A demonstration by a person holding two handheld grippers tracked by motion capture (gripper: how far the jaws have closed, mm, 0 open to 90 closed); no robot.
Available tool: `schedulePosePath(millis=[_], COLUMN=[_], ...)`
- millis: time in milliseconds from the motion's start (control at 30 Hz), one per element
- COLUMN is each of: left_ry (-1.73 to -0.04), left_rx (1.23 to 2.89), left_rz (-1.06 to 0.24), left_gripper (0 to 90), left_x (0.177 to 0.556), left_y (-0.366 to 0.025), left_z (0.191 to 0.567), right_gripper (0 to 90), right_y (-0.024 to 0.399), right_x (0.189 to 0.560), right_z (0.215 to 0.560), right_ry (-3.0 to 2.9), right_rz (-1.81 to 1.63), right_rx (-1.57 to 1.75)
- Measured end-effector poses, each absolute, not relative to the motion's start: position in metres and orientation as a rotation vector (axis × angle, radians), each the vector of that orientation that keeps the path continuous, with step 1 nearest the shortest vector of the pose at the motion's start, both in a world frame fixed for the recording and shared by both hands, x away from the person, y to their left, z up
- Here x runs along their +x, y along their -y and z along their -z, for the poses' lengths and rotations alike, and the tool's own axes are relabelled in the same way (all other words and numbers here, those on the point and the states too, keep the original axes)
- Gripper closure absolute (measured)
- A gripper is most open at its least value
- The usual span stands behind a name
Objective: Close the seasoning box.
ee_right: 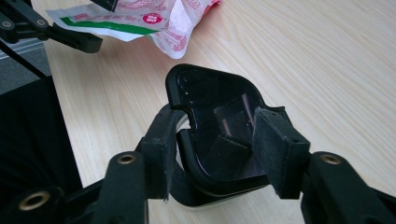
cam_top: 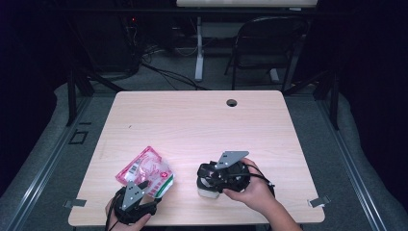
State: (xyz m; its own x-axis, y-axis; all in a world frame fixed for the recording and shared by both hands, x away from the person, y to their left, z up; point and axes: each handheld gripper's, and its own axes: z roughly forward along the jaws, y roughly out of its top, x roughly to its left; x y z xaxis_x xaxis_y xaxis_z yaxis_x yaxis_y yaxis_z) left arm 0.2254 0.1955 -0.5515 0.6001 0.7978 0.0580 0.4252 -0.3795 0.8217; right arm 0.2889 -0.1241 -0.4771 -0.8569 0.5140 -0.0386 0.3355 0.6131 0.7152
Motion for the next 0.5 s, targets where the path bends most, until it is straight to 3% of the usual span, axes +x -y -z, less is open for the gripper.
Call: schedulePosePath(millis=[167, 500], left_ry=[-0.966, -0.961], left_rx=[2.012, 2.013], left_rz=[-0.579, -0.575], left_gripper=[34.1, 33.8], left_x=[0.2252, 0.2245], left_y=[-0.1954, -0.1944], left_z=[0.5510, 0.5505], right_gripper=[44.0, 44.1], right_y=[0.1221, 0.1190], right_x=[0.2863, 0.2864], right_z=[0.4806, 0.4856], right_ry=[-2.604, -2.615], right_rz=[-1.066, -1.077], right_rx=[0.691, 0.704])
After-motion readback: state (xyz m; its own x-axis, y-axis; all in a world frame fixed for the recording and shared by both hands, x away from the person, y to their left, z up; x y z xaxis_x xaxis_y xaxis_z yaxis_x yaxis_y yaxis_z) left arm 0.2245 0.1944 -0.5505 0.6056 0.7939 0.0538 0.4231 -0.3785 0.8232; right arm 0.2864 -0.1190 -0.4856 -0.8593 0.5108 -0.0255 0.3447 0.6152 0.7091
